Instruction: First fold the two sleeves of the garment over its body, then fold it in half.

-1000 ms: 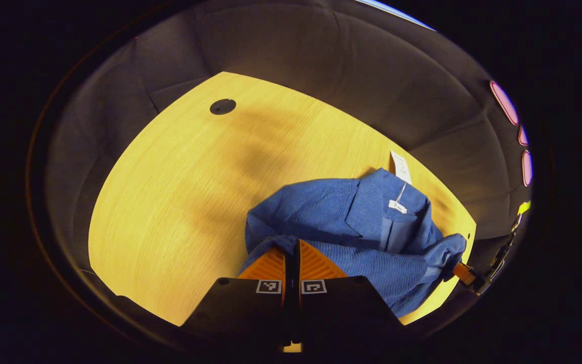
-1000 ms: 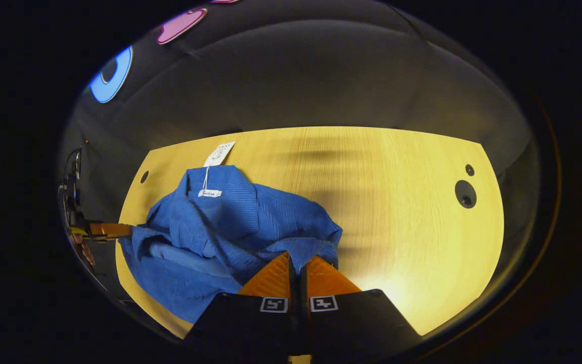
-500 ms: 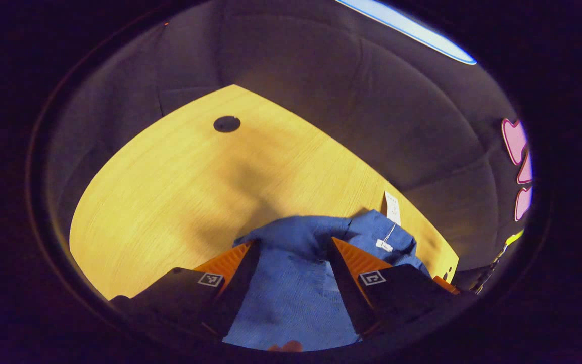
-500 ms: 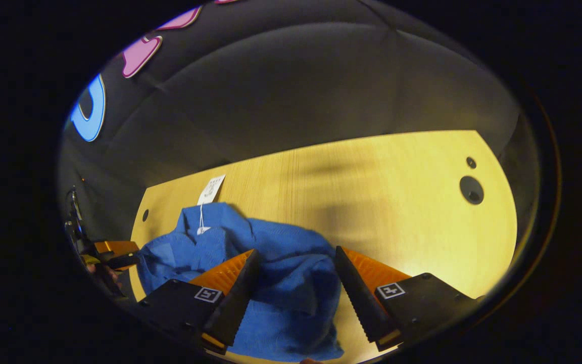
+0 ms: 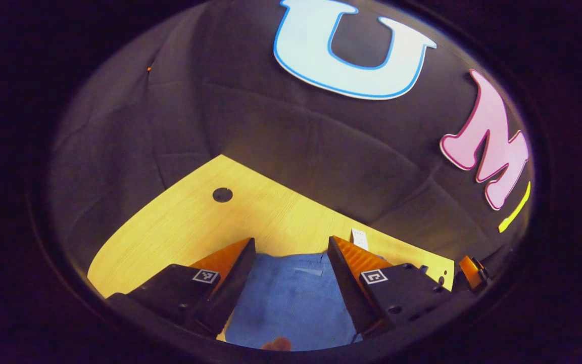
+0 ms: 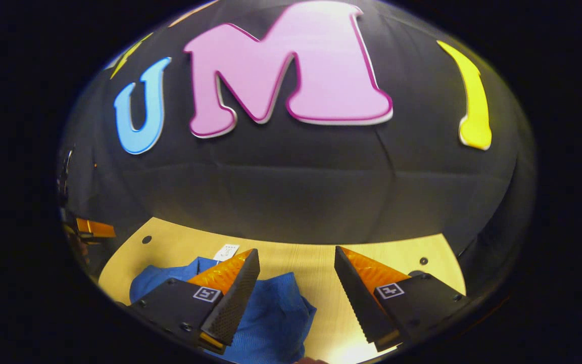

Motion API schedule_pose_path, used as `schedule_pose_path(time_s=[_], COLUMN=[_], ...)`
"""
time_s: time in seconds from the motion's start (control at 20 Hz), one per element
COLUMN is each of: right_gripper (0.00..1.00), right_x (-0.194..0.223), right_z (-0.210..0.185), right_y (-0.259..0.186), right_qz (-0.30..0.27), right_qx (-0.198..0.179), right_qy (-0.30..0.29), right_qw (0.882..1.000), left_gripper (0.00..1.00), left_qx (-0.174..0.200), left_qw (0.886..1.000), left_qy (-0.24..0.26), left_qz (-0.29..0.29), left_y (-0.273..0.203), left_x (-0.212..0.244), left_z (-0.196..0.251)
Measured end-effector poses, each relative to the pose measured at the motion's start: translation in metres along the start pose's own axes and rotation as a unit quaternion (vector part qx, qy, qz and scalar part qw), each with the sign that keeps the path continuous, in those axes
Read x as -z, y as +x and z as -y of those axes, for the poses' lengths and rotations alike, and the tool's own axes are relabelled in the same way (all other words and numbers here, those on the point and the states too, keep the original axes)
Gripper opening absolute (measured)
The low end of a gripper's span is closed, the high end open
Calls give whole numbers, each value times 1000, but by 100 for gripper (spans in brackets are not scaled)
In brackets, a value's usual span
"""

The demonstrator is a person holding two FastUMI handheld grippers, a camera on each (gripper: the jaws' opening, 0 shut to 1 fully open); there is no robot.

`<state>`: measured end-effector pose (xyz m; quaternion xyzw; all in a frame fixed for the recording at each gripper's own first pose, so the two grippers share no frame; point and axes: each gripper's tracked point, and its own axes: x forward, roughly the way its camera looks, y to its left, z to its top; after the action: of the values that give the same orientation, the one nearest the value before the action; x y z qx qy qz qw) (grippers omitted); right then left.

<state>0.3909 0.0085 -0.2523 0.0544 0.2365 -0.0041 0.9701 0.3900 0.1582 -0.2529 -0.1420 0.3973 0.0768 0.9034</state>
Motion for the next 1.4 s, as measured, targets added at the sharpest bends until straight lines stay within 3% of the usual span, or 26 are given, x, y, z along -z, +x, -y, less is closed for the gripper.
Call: schedule_pose_path(time_s=[0.2, 0.5, 0.9, 1.1, 1.4], right_gripper=[95, 96, 96, 95, 95], right_x=[-46, -89, -106, -98, -92], right_z=[-25, -78, -133, -147, -150], right_y=[-50, -151, -293, -351, -400], right_qz=[47, 108, 175, 192, 224], right_qx=[2, 4, -6, -13, -17], right_qy=[-11, -42, -65, -59, -69], right_qw=[999, 993, 982, 980, 972], left_gripper=[84, 84, 83, 82, 82], left_qx=[10, 51, 97, 110, 93], left_qw=[995, 976, 944, 937, 925], left_qy=[80, 162, 201, 202, 195], left_qz=[55, 137, 243, 262, 311], left_y=[-49, -150, -282, -324, -385], left_x=[-19, -19, 3, 39, 64], left_z=[24, 65, 73, 71, 80])
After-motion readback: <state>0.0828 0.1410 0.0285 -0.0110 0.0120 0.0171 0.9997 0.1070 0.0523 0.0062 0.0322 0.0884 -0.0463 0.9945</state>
